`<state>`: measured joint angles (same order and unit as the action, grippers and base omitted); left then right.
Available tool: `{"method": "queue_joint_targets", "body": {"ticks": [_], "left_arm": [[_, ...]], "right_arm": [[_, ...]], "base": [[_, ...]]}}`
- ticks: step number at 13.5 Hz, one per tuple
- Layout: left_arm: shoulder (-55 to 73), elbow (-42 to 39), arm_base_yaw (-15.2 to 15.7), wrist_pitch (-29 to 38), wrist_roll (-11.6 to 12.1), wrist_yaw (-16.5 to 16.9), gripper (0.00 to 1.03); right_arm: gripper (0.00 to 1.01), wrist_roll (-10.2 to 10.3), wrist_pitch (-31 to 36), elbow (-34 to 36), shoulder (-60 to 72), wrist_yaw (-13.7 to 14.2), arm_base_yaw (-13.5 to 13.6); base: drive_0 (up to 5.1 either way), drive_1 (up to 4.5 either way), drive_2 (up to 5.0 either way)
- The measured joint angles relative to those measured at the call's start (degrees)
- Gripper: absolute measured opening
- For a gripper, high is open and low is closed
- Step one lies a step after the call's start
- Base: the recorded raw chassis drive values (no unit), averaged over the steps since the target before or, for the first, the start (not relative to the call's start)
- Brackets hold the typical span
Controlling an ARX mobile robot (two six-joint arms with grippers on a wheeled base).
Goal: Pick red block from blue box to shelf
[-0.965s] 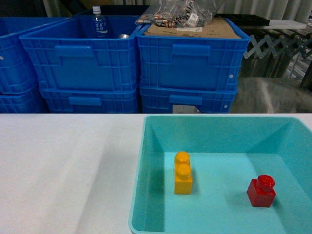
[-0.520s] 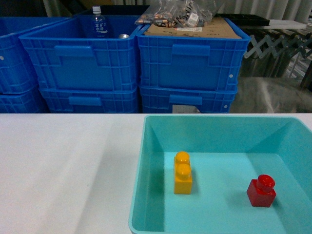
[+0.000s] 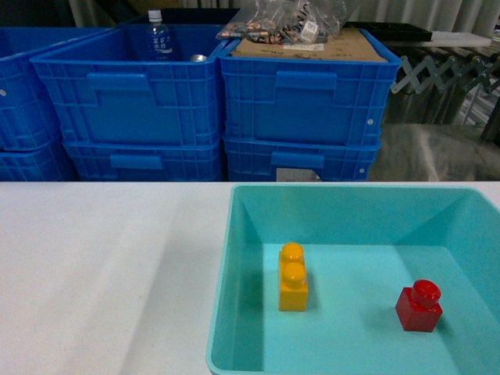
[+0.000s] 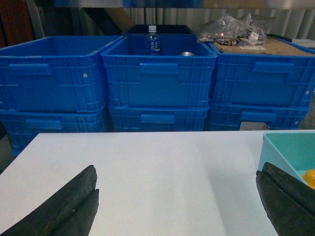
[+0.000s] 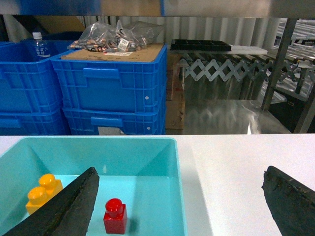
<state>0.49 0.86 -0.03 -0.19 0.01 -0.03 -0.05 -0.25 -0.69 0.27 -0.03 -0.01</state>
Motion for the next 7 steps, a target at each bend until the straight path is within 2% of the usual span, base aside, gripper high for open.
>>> {"method": "queue_joint_targets", "body": {"ticks": [7], "left_arm": [[0.0,0.0,0.0,0.0,0.0,0.0,0.98]], "right_arm": [[0.98,0.0,0.0,0.0,0.0,0.0,0.0]], "base": [[0.0,0.00,0.0]]}}
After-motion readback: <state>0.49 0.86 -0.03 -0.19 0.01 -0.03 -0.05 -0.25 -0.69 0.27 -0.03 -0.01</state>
